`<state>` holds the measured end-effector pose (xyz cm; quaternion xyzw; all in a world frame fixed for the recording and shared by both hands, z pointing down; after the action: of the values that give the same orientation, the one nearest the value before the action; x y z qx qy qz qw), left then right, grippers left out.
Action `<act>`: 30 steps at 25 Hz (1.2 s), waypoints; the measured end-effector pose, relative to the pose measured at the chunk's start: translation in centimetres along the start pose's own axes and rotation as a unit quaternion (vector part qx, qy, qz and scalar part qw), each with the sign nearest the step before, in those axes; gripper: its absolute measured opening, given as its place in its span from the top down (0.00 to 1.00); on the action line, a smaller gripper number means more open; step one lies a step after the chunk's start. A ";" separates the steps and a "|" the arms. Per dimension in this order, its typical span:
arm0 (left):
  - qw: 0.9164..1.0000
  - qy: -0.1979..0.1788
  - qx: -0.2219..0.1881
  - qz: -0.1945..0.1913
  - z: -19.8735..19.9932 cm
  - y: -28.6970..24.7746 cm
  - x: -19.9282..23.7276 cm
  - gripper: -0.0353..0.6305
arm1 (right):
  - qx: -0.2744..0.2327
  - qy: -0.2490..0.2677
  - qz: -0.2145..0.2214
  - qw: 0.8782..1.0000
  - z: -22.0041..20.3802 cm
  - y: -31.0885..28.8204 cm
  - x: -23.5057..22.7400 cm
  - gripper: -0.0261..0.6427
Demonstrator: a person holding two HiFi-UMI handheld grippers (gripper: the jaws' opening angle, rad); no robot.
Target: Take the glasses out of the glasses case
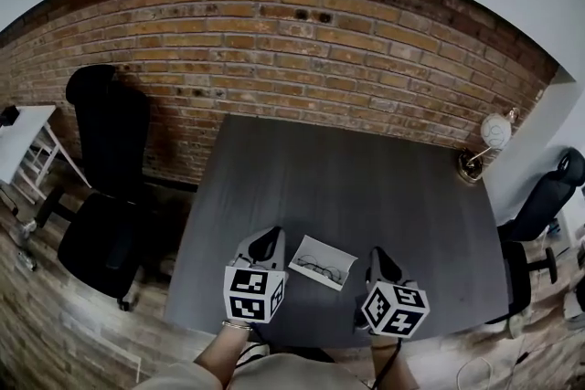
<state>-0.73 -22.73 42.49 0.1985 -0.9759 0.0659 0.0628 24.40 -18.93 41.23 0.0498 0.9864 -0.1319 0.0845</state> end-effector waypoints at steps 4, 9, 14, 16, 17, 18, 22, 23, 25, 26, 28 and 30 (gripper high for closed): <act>1.000 -0.008 0.005 0.011 0.0 -0.2 -0.3 0.91 | 0.004 0.001 0.017 1.000 0.3 -0.8 -0.4 0.91; 1.000 -0.011 0.010 0.020 -0.6 0.1 -0.7 0.91 | 0.017 0.012 0.044 0.999 0.0 -1.2 -0.5 0.91; 0.999 -0.009 0.021 0.034 -1.5 0.8 -0.5 0.91 | 0.044 0.036 0.080 0.995 -0.8 -1.7 0.3 0.91; 0.999 -0.010 0.025 0.039 -1.9 1.0 -0.3 0.91 | 0.054 0.044 0.099 0.993 -1.2 -1.9 0.6 0.91; 0.999 -0.011 0.028 0.041 -2.2 1.1 -0.3 0.91 | 0.059 0.050 0.108 0.991 -1.4 -2.0 0.7 0.91; 0.998 -0.012 0.031 0.044 -2.4 1.2 -0.1 0.91 | 0.063 0.056 0.116 0.990 -1.5 -2.2 0.8 0.91; 0.998 -0.010 0.041 0.055 -3.4 1.6 0.4 0.91 | 0.091 0.078 0.144 0.982 -2.6 -3.0 1.3 0.91; 0.997 -0.009 0.043 0.058 -3.6 1.6 0.5 0.91 | 0.102 0.087 0.152 0.979 -3.0 -3.3 1.4 0.91; 0.997 -0.009 0.045 0.063 -4.0 1.6 0.7 0.91 | 0.121 0.107 0.166 0.973 -3.8 -3.8 1.7 0.91; 0.997 -0.010 0.046 0.065 -4.2 1.6 0.9 0.91 | 0.127 0.114 0.173 0.970 -4.2 -4.1 1.8 0.91; 0.996 -0.011 0.049 0.067 -4.6 1.6 1.1 0.91 | 0.138 0.124 0.189 0.964 -4.9 -4.4 2.1 0.91; 0.996 -0.010 0.053 0.068 -5.0 1.7 1.4 0.91 | 0.153 0.136 0.209 0.956 -5.5 -4.8 2.3 0.91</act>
<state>-2.18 -20.94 47.42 0.1352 -0.9828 0.1202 0.0378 20.69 -21.85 47.26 0.2848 0.9241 -0.2525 -0.0332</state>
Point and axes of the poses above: the fingertips, and each gripper's own axes: y backward along the fingers, x to its left, z out of its top, the point moved 8 cm from there along y, backward along the fingers, and after that the axes turned 9 degrees about -x, right-handed, at the moved point
